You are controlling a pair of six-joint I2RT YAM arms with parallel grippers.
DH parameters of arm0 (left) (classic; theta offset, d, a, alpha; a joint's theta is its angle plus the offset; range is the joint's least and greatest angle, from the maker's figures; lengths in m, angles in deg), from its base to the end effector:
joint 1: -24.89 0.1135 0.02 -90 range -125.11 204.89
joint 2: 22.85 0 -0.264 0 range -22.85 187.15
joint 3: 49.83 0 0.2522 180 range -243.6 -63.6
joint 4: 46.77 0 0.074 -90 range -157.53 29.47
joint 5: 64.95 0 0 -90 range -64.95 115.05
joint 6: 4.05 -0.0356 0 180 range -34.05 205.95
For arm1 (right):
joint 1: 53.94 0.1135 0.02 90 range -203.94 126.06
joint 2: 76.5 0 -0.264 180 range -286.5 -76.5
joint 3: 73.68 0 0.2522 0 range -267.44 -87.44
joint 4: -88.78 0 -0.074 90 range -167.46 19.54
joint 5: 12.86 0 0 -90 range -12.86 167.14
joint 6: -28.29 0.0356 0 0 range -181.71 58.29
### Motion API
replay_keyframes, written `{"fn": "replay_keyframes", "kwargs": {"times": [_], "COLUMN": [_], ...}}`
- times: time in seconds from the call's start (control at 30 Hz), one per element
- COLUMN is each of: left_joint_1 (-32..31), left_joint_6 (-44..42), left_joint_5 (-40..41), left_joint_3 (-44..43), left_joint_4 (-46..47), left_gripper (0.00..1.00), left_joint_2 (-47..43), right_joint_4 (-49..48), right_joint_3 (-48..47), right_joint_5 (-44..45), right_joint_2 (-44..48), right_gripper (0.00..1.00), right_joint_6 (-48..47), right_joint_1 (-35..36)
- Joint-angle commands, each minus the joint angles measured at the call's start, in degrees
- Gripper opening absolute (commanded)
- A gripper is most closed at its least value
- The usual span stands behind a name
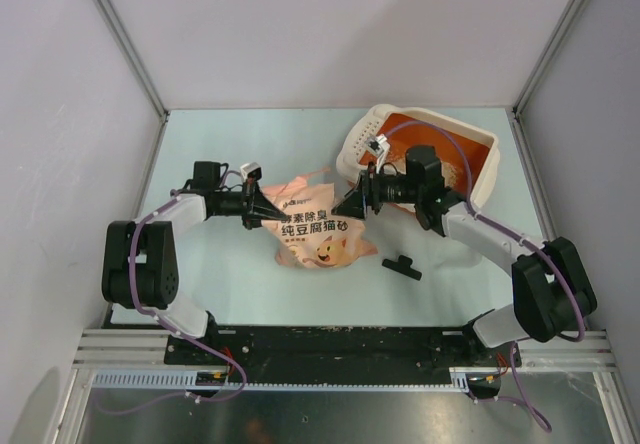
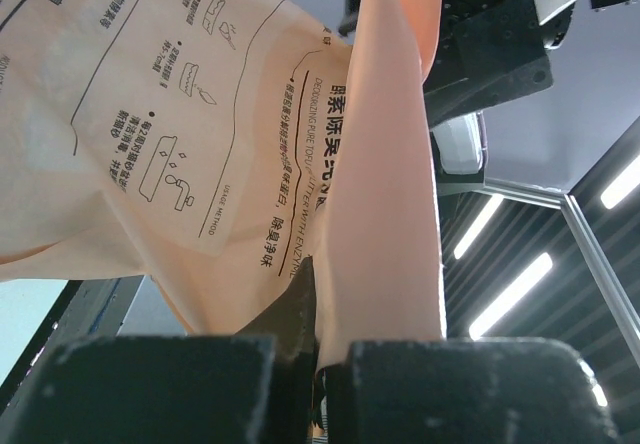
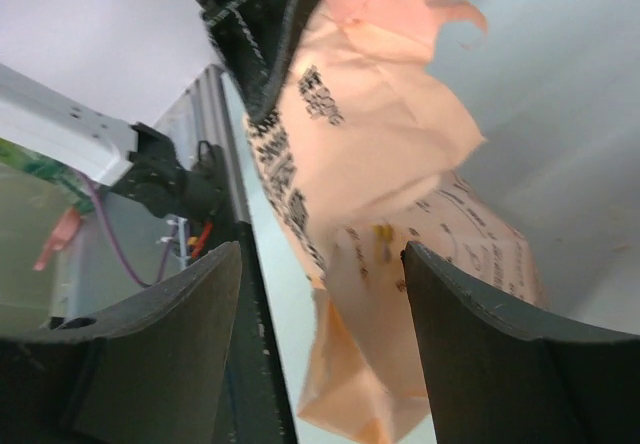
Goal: Fill the litter box with clean litter
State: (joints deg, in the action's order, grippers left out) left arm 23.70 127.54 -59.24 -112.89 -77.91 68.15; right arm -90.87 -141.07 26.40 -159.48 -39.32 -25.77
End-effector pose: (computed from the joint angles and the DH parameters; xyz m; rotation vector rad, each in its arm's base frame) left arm 0.2865 -0.0414 0.1928 0.2400 -2.2280 2.0511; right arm 0.2721 0.1770 0.2812 -0.7632 1.8359 1.4058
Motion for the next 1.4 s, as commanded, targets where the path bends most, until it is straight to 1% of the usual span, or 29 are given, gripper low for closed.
{"fn": "replay_keyframes", "kwargs": {"times": [0.0,0.07,0.2,0.27,0.3,0.33,0.37,0.47,0.5,0.57,0.6,0.67,0.73,0.77,0.8,0.87,0.9,0.93,1.07,1.17,1.2,1.23,1.27,1.37], "left_joint_1": [1.0,1.0,1.0,1.0,1.0,1.0,1.0,1.0,1.0,1.0,1.0,1.0,1.0,1.0,1.0,1.0,1.0,1.0,1.0,1.0,1.0,1.0,1.0,1.0], "left_joint_6": [-1.1,-1.1,-1.2,-1.2,-1.3,-1.6,-1.7,-1.8,-1.8,-1.9,-1.9,-1.8,-1.7,-1.8,-1.8,-1.7,-1.7,-1.8,-2.0,-1.9,-1.8,-1.8,-1.8,-1.7], "left_joint_5": [-3.2,-3.3,-3.5,-3.2,-3.2,-3.2,-3.2,-3.1,-3.1,-3.2,-3.2,-3.2,-3.5,-3.6,-3.7,-3.9,-3.8,-3.7,-3.7,-4.1,-4.1,-4.3,-4.4,-4.5], "left_joint_3": [-1.9,-1.8,-1.9,-1.9,-2.1,-2.0,-2.0,-2.2,-2.3,-2.6,-3.0,-3.3,-4.0,-4.2,-4.7,-4.8,-4.8,-4.8,-4.8,-5.0,-5.0,-5.1,-5.1,-5.1], "left_joint_4": [-1.3,-1.2,-1.2,-1.2,-1.2,-1.2,-1.2,-1.2,-1.2,-1.2,-1.2,-1.2,-1.2,-1.2,-1.2,-1.2,-1.2,-1.2,-1.2,-1.2,-1.2,-1.2,-1.2,-1.2], "left_gripper": [0.00,0.00,0.00,0.00,0.00,0.00,0.00,0.00,0.00,0.00,0.00,0.00,0.00,0.01,0.01,0.01,0.01,0.01,0.01,0.01,0.00,0.00,0.01,0.01], "left_joint_2": [0.1,0.1,0.3,0.4,0.6,0.6,0.7,0.9,0.9,1.2,1.3,1.4,1.6,1.7,1.9,2.0,1.9,2.1,2.2,2.3,2.3,2.3,2.3,2.3], "right_joint_4": [-4.9,-5.9,-8.6,-11.2,-11.8,-13.1,-13.8,-15.7,-15.9,-16.8,-16.8,-15.4,-13.5,-12.7,-12.0,-11.3,-11.3,-11.3,-10.3,-8.7,-8.5,-8.4,-8.4,-8.9], "right_joint_3": [3.8,4.8,7.7,8.2,8.4,8.5,8.5,8.5,8.5,8.6,8.5,8.5,8.5,8.5,8.6,8.6,8.6,8.6,8.6,8.8,8.8,9.0,9.0,9.1], "right_joint_5": [5.7,5.6,4.9,3.5,3.6,3.6,3.0,2.7,2.8,2.0,1.8,2.1,2.2,2.5,2.8,3.1,3.2,3.5,4.0,5.2,5.6,6.3,6.5,6.7], "right_joint_2": [2.5,2.7,3.3,3.0,3.0,3.1,3.0,2.8,3.0,2.6,2.6,2.6,2.6,2.9,3.3,3.8,4.2,4.3,3.8,3.7,3.5,3.5,3.4,3.3], "right_gripper": [0.70,0.69,0.58,0.50,0.43,0.41,0.40,0.45,0.45,0.37,0.28,0.21,0.17,0.21,0.28,0.46,0.47,0.47,0.32,0.32,0.34,0.38,0.38,0.37], "right_joint_6": [-6.0,-6.7,-2.7,0.9,2.2,3.7,6.8,11.1,11.9,12.8,12.7,12.2,11.8,11.6,11.4,10.2,9.8,9.3,7.8,5.7,5.6,5.4,5.3,4.7], "right_joint_1": [0.6,1.1,1.4,1.4,1.4,1.5,1.2,1.1,1.4,1.5,1.5,1.4,1.2,1.1,1.1,1.5,1.7,1.9,2.1,2.3,2.4,2.5,2.6,2.7]}}
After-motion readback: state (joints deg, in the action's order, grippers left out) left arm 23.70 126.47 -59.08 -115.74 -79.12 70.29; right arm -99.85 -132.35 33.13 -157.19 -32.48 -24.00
